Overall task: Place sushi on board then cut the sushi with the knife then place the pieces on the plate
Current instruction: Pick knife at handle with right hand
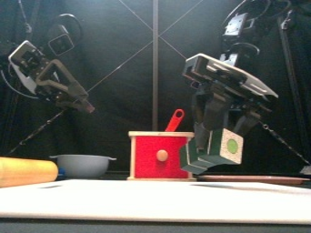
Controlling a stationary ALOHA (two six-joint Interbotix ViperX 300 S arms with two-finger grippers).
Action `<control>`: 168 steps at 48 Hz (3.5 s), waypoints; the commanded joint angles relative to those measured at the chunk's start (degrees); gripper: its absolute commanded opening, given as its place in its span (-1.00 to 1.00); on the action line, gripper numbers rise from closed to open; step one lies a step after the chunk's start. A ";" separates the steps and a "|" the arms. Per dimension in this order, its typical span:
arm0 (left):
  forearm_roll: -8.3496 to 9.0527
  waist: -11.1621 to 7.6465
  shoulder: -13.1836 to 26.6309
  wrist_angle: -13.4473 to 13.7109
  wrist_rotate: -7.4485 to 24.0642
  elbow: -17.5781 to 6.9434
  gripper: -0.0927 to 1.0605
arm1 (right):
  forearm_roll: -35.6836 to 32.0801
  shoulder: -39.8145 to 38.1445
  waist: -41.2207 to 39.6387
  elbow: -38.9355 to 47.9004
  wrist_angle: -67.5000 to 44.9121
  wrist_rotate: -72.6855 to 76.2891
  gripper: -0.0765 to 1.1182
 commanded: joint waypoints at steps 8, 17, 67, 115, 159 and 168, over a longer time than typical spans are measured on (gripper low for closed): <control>0.09 0.18 -0.18 0.18 0.00 -0.70 0.74 | -5.71 3.69 3.52 -4.57 2.20 11.16 0.19; 0.18 0.18 -0.18 0.26 0.09 -0.53 0.74 | -8.70 3.96 3.87 -5.19 4.92 15.82 0.28; 1.05 1.58 -0.44 4.31 0.09 0.70 0.74 | -6.50 5.54 4.04 -8.70 4.66 17.58 0.82; -1.41 2.72 -8.53 4.22 -0.35 0.79 0.74 | -36.04 -13.01 3.08 10.11 -4.04 17.14 0.81; -3.78 5.10 -8.53 4.31 -0.35 0.79 0.74 | -63.81 -31.90 -34.37 19.69 -45.35 17.05 0.80; -3.69 5.19 -8.44 4.31 -0.35 0.79 0.74 | -70.66 -29.88 -41.66 16.08 -53.35 17.14 0.81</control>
